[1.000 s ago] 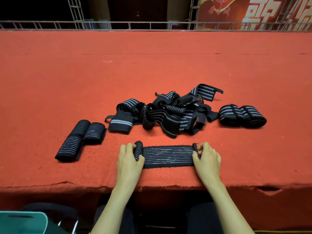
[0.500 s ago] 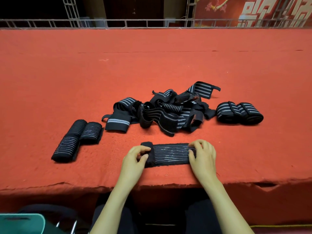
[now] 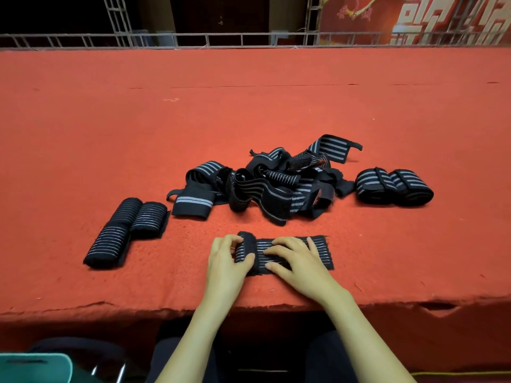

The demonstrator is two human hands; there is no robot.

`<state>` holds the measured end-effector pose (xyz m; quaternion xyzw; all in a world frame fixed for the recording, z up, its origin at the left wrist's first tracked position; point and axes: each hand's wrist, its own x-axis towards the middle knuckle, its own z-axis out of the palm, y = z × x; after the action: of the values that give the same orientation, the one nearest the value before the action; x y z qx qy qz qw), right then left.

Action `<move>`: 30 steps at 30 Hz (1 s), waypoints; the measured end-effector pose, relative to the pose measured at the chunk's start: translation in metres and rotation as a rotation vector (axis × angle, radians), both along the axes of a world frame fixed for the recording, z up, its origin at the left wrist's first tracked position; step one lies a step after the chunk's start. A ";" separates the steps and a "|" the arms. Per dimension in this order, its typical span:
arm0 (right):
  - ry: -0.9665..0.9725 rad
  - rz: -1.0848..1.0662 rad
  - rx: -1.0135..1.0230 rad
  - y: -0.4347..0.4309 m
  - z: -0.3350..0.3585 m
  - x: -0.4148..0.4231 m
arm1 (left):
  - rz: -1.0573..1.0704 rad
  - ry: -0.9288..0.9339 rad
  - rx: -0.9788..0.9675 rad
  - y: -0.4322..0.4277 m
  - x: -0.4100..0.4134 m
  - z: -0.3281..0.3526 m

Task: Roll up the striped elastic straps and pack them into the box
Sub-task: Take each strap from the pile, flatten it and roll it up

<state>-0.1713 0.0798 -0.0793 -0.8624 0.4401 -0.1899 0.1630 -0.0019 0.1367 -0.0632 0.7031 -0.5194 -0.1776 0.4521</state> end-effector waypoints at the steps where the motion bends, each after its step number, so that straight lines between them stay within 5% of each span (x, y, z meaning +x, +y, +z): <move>1: 0.000 -0.016 0.011 -0.001 0.000 -0.005 | -0.004 -0.009 -0.024 -0.001 -0.003 0.000; 11: -0.106 -0.110 -0.014 -0.008 -0.008 -0.045 | -0.341 -0.164 -0.111 -0.013 -0.046 -0.008; 18: -0.117 -0.142 -0.067 -0.007 -0.015 -0.043 | -0.216 0.259 -0.120 -0.016 -0.030 0.001; 24: -0.102 -0.131 -0.072 -0.004 -0.015 -0.042 | -0.135 0.182 0.157 -0.018 -0.020 -0.002; 30: -0.068 -0.085 -0.108 -0.001 -0.014 -0.042 | -0.120 0.061 0.192 -0.030 -0.037 0.002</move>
<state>-0.2131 0.0784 -0.0938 -0.8436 0.4595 -0.2493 0.1229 -0.0392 0.1068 -0.0615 0.7053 -0.5269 -0.2747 0.3867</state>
